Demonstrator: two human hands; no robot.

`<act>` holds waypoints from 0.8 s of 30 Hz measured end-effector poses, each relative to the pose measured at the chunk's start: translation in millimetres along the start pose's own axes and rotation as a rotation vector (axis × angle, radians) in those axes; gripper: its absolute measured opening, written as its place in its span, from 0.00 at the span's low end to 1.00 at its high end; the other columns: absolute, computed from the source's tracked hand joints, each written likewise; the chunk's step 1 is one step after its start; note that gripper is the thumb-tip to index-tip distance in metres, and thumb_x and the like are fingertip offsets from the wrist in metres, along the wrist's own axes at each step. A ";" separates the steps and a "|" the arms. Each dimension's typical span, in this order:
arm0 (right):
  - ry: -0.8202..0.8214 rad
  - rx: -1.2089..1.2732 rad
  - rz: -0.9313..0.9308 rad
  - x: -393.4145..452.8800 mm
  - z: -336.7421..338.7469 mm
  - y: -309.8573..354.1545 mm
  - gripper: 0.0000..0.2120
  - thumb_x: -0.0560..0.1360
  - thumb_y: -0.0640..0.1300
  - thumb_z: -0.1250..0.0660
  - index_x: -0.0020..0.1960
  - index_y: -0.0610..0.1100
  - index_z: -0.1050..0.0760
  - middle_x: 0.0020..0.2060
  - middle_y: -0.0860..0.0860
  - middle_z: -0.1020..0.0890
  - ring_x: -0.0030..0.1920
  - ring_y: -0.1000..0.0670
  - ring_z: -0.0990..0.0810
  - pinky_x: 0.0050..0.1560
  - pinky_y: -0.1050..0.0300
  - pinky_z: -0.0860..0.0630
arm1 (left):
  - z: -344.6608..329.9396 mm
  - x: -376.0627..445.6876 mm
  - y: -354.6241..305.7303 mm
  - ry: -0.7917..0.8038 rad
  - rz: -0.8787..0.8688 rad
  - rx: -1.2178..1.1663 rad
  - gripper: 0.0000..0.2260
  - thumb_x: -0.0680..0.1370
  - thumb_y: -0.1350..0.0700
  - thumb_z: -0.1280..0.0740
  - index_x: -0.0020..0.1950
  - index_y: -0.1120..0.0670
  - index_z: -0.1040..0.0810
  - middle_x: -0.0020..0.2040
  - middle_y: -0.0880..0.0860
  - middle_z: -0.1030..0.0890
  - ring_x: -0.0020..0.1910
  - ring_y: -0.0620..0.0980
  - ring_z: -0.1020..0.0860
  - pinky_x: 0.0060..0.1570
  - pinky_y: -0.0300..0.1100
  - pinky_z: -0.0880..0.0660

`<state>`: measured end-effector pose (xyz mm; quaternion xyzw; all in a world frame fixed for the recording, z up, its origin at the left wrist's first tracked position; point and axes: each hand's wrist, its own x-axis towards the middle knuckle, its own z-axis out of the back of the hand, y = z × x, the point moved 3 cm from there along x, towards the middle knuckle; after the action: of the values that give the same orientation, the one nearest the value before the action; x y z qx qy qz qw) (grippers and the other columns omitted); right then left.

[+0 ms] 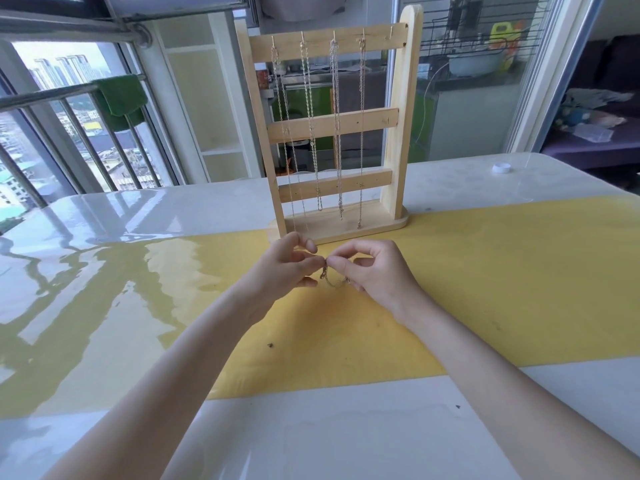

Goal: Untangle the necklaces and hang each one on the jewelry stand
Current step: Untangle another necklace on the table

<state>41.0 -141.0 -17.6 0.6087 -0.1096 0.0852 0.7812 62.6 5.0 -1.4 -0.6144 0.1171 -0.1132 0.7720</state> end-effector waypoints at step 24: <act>0.140 0.174 -0.163 4.8 12.8 18.7 0.07 0.75 0.35 0.33 0.39 0.42 0.25 0.21 0.55 0.32 0.21 0.56 0.36 0.22 0.66 0.40 | -12.7 -2.5 -20.4 -0.023 -0.292 0.164 0.12 0.79 0.66 0.39 0.39 0.55 0.36 0.34 0.52 0.29 0.29 0.41 0.29 0.38 0.35 0.29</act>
<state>39.8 -148.8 4.2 0.6736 0.0026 0.0730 0.7355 55.6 -10.3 15.9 -0.5612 0.0083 -0.2263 0.7961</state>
